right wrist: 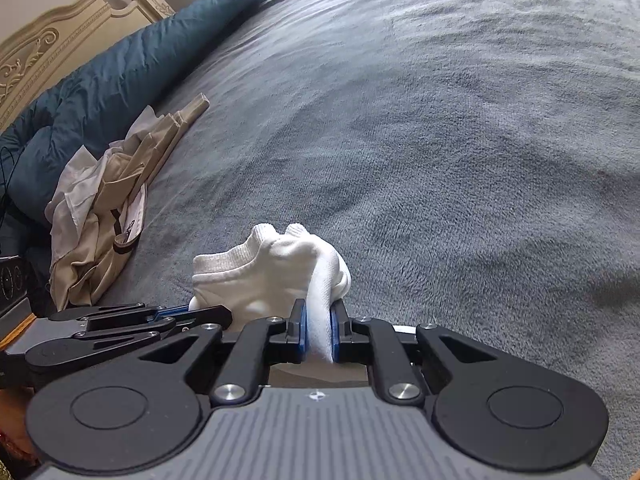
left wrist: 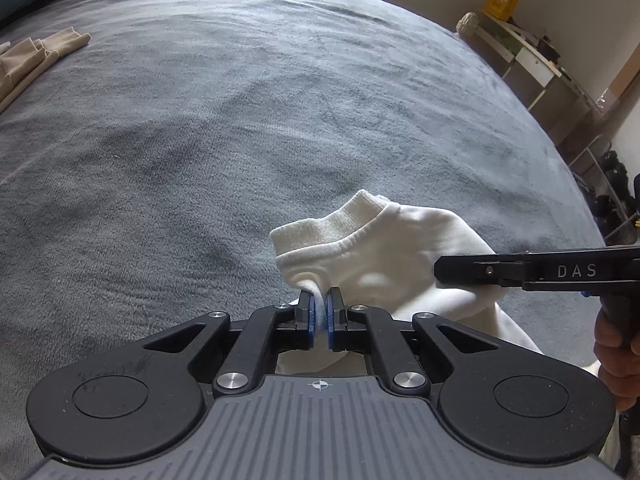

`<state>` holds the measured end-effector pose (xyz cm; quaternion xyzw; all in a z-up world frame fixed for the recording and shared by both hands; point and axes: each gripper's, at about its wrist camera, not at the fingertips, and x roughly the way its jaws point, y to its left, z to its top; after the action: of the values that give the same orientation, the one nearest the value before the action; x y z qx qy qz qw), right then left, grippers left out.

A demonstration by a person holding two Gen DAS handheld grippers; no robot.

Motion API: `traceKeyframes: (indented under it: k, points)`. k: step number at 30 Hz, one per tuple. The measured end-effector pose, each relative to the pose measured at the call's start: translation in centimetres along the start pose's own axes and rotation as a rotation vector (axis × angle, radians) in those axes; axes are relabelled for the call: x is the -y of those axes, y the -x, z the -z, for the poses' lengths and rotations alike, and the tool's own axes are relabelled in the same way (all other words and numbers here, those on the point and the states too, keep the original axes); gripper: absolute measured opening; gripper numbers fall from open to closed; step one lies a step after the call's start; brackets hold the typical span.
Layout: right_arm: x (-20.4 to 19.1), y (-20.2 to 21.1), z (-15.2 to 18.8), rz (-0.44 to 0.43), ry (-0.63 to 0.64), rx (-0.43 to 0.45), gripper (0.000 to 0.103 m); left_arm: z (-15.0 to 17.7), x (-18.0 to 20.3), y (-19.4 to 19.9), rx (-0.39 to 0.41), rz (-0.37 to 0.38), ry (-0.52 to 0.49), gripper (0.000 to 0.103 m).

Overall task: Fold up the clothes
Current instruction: 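Hold the collar end with both grippers and lift it off the bed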

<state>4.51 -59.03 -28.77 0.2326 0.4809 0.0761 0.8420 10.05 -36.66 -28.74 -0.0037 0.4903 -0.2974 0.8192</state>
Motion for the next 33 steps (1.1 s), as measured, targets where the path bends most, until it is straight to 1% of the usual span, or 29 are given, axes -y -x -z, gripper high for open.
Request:
traceKeyframes:
  k: [17, 22, 33]
  points:
    - [0.3, -0.4, 1.7, 0.001, -0.004, -0.03, 0.013, 1.7, 0.8, -0.3, -0.022, -0.021, -0.022, 0.004]
    - [0.7, -0.6, 2.2, -0.006, -0.018, -0.033, 0.013, 2.4, 1.2, -0.7, -0.034, -0.031, -0.048, 0.004]
    - [0.9, -0.8, 2.5, -0.011, -0.021, -0.029, 0.013, 2.9, 1.3, -1.2, -0.027, -0.037, -0.063, 0.004]
